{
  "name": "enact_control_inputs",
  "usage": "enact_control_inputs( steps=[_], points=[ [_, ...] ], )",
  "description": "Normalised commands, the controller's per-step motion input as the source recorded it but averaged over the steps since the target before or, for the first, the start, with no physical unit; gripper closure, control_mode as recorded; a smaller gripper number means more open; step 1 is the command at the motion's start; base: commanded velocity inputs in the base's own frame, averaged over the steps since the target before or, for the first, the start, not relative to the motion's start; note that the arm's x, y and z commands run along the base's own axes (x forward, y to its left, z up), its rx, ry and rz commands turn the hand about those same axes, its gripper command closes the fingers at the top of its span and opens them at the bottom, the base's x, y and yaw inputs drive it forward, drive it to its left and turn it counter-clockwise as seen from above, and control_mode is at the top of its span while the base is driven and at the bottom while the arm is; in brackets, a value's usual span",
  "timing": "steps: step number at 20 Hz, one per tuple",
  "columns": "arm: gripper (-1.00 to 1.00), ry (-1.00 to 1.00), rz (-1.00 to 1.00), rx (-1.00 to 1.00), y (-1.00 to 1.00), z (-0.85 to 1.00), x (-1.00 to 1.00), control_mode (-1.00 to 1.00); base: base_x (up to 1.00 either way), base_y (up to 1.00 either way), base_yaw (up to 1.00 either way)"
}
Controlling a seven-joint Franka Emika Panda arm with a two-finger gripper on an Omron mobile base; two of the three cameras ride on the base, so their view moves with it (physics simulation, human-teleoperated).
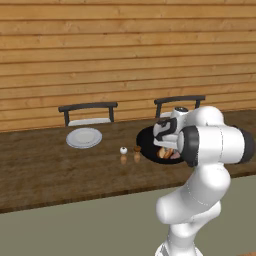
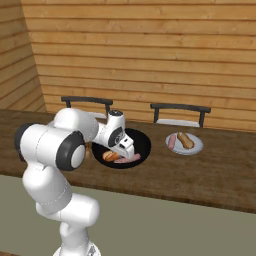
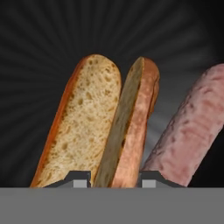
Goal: Place one bun and one sausage from the bowl on each plate.
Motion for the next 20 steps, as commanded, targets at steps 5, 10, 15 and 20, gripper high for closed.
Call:
enact_control_inputs(
  steps=[5,10,15,20],
  points=[
    [1.0,-0.07,0.0,0.0,0.0,-0.09,0.0,-1.0,0.0,0.0,0.0],
    [1.0,-0.04,0.0,0.0,-0.07,0.89,-0.2,-1.0,0.0,0.0,0.0],
    [1.0,0.0,0.0,0.0,-0.19,0.66,-0.58,-1.0,0.0,0.0,0.0],
    [1.0,0.0,0.05,0.0,-0.27,0.41,-0.74,-1.0,0.0,0.0,0.0]
  ],
)
